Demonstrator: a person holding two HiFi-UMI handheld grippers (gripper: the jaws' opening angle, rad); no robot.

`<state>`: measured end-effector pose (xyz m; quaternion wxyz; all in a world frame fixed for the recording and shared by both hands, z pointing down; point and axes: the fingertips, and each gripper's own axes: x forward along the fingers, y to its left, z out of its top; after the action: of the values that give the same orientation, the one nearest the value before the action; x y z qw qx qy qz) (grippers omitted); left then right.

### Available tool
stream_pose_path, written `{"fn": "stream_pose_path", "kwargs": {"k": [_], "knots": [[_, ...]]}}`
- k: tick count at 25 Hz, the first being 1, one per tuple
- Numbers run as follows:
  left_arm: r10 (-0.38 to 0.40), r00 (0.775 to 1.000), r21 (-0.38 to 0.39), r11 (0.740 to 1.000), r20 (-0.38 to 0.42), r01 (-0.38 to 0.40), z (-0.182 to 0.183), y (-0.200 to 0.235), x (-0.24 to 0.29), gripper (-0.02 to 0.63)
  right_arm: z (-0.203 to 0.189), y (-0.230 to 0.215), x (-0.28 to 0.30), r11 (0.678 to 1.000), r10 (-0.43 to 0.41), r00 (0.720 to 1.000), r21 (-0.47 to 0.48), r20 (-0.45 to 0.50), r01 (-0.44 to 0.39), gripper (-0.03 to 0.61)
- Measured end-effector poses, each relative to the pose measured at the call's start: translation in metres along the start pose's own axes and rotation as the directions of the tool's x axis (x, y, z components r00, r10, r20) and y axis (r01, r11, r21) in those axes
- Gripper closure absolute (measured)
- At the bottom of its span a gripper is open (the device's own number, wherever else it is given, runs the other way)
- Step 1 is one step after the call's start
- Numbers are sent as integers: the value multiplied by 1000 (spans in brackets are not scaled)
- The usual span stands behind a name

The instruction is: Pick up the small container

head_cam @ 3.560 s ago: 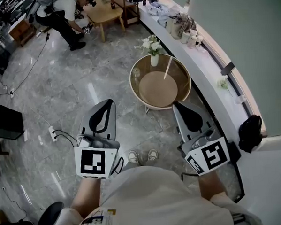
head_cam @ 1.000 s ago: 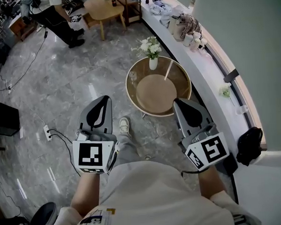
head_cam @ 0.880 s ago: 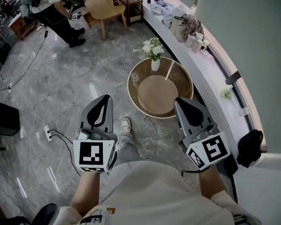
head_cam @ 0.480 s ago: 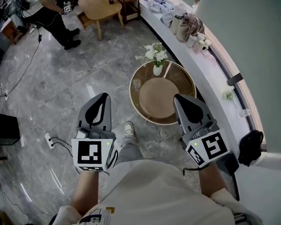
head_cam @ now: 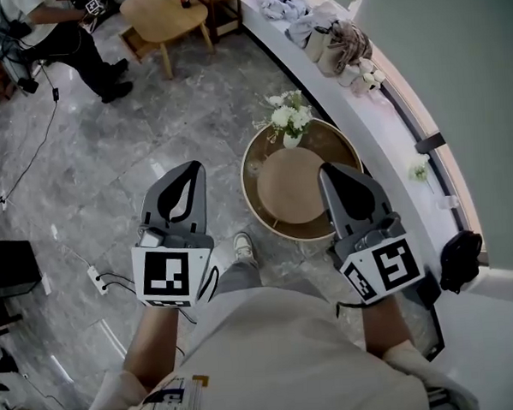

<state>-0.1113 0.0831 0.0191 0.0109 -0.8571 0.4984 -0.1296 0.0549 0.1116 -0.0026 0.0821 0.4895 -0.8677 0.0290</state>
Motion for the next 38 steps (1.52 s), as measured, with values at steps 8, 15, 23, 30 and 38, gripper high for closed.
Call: {"fn": "stream_pose_path", "kwargs": {"k": [8,15,23,30,38], "knots": [[-61,998,-16,998,-28,61,-24,37,51,606,-7,-17,60,999,-48,998,11,-28,48,571],[-66,997,-58,996,-35,64,-35,45,76,606,-19,-40,84,999,-49,997,14,-51,50,571],[-34,998,-37,999,-47,32,-39,31,99,606,-36,-70,99,999,21,998,31,-56,-19,571],[-40,995,-36,999,-88,37,-65,9,131,606,-68,-93,119,993,104,992,58,-73,-100,571],[-141,982,56,987,-124,148,-111,-18,165,594,-111,-96,146,977,181,979,129,-96,-167,571]]}}
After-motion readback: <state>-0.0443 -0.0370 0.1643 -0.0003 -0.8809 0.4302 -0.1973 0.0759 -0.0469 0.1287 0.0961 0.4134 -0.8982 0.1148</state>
